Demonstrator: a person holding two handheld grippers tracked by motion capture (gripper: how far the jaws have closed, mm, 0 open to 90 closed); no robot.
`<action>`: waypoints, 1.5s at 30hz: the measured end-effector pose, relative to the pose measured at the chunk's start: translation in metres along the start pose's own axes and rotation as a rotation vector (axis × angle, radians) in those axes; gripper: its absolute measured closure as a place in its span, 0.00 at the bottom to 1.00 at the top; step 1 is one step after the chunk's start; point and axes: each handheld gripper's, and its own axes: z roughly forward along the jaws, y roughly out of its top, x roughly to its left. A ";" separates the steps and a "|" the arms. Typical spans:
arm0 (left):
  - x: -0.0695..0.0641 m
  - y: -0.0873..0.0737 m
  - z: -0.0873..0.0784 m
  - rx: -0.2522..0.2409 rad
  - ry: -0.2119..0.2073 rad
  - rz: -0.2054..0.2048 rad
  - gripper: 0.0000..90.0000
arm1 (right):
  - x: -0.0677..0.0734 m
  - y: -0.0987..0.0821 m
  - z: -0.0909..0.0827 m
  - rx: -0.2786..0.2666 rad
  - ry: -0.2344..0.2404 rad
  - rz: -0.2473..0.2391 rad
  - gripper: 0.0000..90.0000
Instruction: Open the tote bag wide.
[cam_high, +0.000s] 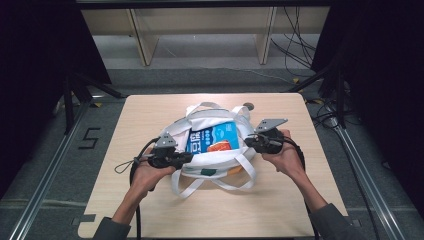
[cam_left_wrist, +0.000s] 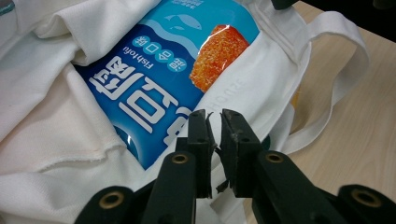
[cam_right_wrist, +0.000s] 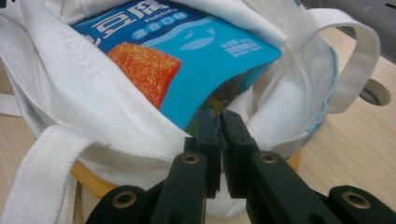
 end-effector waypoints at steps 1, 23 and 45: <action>-0.001 0.000 -0.001 -0.003 -0.001 -0.003 0.88 | 0.000 0.000 0.000 0.000 0.000 0.000 0.96; -0.006 -0.006 -0.009 -0.047 0.021 -0.021 0.45 | 0.001 -0.010 -0.016 -0.034 -0.027 0.066 0.61; -0.016 -0.012 -0.010 -0.022 0.014 -0.011 0.23 | 0.002 -0.025 -0.037 -0.053 -0.067 0.115 0.36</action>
